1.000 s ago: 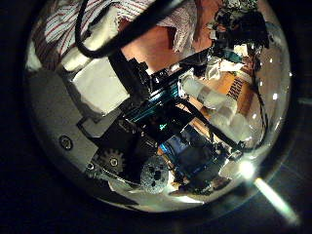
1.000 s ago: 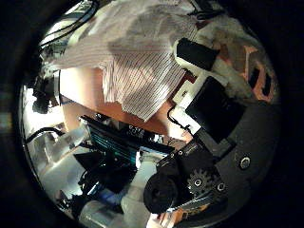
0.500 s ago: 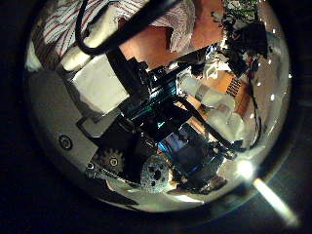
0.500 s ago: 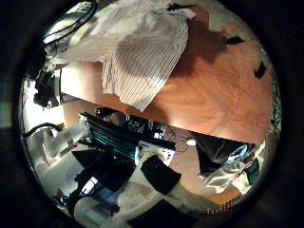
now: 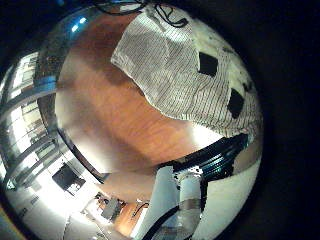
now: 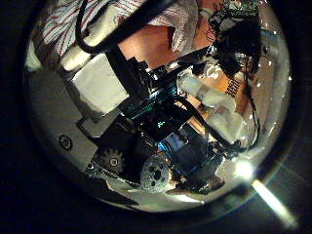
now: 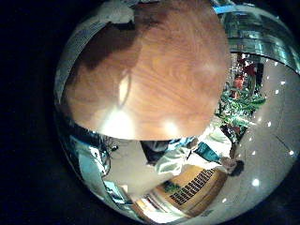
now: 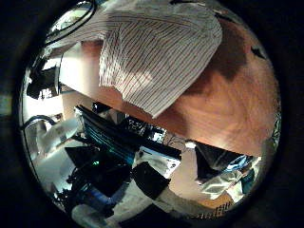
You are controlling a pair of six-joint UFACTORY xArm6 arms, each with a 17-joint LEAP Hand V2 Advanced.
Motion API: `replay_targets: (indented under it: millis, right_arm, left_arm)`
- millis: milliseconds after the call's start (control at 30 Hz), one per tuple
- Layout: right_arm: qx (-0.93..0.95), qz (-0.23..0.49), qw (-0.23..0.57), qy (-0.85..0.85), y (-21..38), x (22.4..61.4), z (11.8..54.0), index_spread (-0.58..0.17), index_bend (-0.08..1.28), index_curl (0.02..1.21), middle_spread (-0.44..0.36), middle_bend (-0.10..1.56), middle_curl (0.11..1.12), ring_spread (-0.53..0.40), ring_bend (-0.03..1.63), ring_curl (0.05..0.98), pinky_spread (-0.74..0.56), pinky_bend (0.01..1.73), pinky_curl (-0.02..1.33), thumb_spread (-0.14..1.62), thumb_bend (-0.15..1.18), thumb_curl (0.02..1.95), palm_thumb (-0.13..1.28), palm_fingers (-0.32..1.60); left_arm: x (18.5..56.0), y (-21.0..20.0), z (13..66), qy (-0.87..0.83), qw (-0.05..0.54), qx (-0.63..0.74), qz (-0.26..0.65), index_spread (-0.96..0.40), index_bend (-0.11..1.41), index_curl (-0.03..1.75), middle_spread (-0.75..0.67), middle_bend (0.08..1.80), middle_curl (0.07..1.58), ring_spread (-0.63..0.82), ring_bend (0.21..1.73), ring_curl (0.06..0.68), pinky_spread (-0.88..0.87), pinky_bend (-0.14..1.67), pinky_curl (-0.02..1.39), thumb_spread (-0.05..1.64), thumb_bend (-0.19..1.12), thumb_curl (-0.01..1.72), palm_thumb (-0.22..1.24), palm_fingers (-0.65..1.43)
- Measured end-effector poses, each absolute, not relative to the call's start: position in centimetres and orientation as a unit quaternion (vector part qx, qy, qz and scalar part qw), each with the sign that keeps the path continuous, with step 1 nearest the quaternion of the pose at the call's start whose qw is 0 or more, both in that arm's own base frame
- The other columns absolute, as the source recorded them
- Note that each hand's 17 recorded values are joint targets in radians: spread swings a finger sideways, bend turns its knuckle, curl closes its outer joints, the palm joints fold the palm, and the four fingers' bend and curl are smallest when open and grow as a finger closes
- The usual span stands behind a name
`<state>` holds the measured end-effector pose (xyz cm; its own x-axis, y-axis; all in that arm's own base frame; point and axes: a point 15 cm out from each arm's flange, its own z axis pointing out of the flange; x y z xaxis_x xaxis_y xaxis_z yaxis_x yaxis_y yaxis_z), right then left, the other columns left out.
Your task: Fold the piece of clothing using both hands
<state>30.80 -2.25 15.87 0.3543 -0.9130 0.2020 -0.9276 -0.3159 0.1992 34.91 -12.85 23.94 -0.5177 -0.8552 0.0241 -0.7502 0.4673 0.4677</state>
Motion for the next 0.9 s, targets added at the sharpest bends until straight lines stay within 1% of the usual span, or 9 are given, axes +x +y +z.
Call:
replay_targets:
  millis: [200, 400, 467, 633, 667, 700, 800, 833, 900]
  right_arm:
    - [0.812, 0.006, 0.162, -0.561, -1.4, 30.6, 13.9, -0.212, 0.15, 0.36, 0.016, 0.35, 0.40, -0.012, 0.62, 0.315, 0.17, 0.61, 0.35, 0.98, -0.03, 0.31, 0.35, 0.09]
    - [0.813, -0.002, 0.178, -0.554, -0.9, 30.7, 12.8, -0.226, 0.16, 0.33, -0.069, 0.38, 0.41, -0.101, 0.70, 0.329, 0.08, 0.60, 0.32, 0.98, -0.02, 0.31, 0.39, 0.22]
    - [0.814, -0.002, 0.179, -0.553, -0.8, 30.8, 12.6, -0.244, 0.15, 0.32, -0.115, 0.41, 0.42, -0.161, 0.76, 0.340, 0.00, 0.62, 0.32, 0.98, -0.01, 0.32, 0.42, 0.33]
    - [0.815, 0.000, 0.180, -0.550, -0.6, 30.9, 12.7, -0.336, 0.19, 0.32, -0.231, 0.52, 0.48, -0.304, 0.97, 0.416, -0.36, 0.94, 0.39, 0.99, 0.02, 0.36, 0.60, 0.83]
    - [0.816, 0.000, 0.180, -0.550, -0.6, 30.9, 12.7, -0.345, 0.17, 0.31, -0.240, 0.53, 0.48, -0.312, 0.97, 0.410, -0.39, 0.95, 0.38, 0.99, 0.02, 0.36, 0.61, 0.83]
    - [0.817, 0.000, 0.180, -0.548, -0.5, 30.9, 12.7, -0.383, 0.23, 0.34, -0.273, 0.58, 0.52, -0.326, 1.01, 0.436, -0.43, 0.99, 0.41, 0.98, 0.02, 0.38, 0.65, 0.98]
    - [0.820, 0.006, 0.177, -0.543, 0.0, 31.6, 13.3, -0.428, 0.32, 0.40, -0.297, 0.66, 0.58, -0.326, 1.05, 0.476, -0.44, 1.03, 0.44, 0.96, 0.02, 0.41, 0.73, 1.11]
    - [0.822, 0.008, 0.176, -0.542, 0.2, 31.8, 13.5, -0.443, 0.45, 0.46, -0.302, 0.74, 0.62, -0.312, 1.07, 0.504, -0.42, 1.06, 0.48, 0.94, 0.03, 0.43, 0.79, 1.23]
    - [0.823, 0.011, 0.175, -0.540, 0.3, 31.9, 13.6, -0.451, 0.58, 0.54, -0.303, 0.83, 0.67, -0.299, 1.10, 0.532, -0.39, 1.10, 0.51, 0.93, 0.03, 0.45, 0.85, 1.24]
  left_arm:
    - [35.0, -12.6, 23.9, -0.846, 0.128, 0.475, -0.205, -0.72, 0.19, 1.16, -0.60, 0.80, 0.90, -0.51, 1.14, 0.514, -0.82, 0.33, 0.80, 1.15, -0.02, 0.45, 0.68, 1.00]
    - [35.2, -12.2, 24.0, -0.845, 0.129, 0.478, -0.203, -0.72, 0.19, 1.16, -0.60, 0.80, 0.91, -0.51, 1.14, 0.516, -0.83, 0.32, 0.81, 1.16, -0.02, 0.45, 0.68, 1.00]
    - [35.2, -12.1, 24.0, -0.845, 0.130, 0.478, -0.204, -0.72, 0.19, 1.16, -0.61, 0.79, 0.91, -0.51, 1.14, 0.516, -0.83, 0.31, 0.81, 1.16, -0.02, 0.45, 0.68, 1.00]
    - [35.3, -11.7, 24.1, -0.845, 0.131, 0.478, -0.202, -0.71, 0.19, 1.16, -0.61, 0.79, 0.92, -0.51, 1.13, 0.514, -0.84, 0.30, 0.82, 1.17, -0.02, 0.45, 0.68, 1.00]
    - [35.3, -11.6, 24.1, -0.844, 0.131, 0.479, -0.202, -0.71, 0.19, 1.16, -0.61, 0.79, 0.92, -0.51, 1.13, 0.514, -0.84, 0.30, 0.83, 1.17, -0.02, 0.45, 0.68, 1.00]
    - [35.3, -11.5, 24.1, -0.844, 0.132, 0.479, -0.202, -0.71, 0.19, 1.16, -0.61, 0.79, 0.92, -0.51, 1.12, 0.513, -0.84, 0.30, 0.83, 1.17, -0.02, 0.45, 0.68, 1.00]
    - [35.4, -11.4, 24.3, -0.845, 0.132, 0.478, -0.199, -0.71, 0.19, 1.17, -0.61, 0.79, 0.92, -0.51, 1.12, 0.513, -0.84, 0.29, 0.83, 1.17, -0.02, 0.45, 0.68, 1.00]
    - [35.4, -11.4, 24.4, -0.845, 0.131, 0.478, -0.198, -0.71, 0.19, 1.17, -0.61, 0.79, 0.92, -0.51, 1.12, 0.513, -0.85, 0.29, 0.84, 1.18, -0.02, 0.45, 0.68, 1.00]
    - [35.4, -11.2, 24.6, -0.845, 0.131, 0.480, -0.196, -0.71, 0.19, 1.17, -0.61, 0.78, 0.92, -0.51, 1.12, 0.514, -0.85, 0.29, 0.84, 1.18, -0.02, 0.44, 0.68, 1.00]
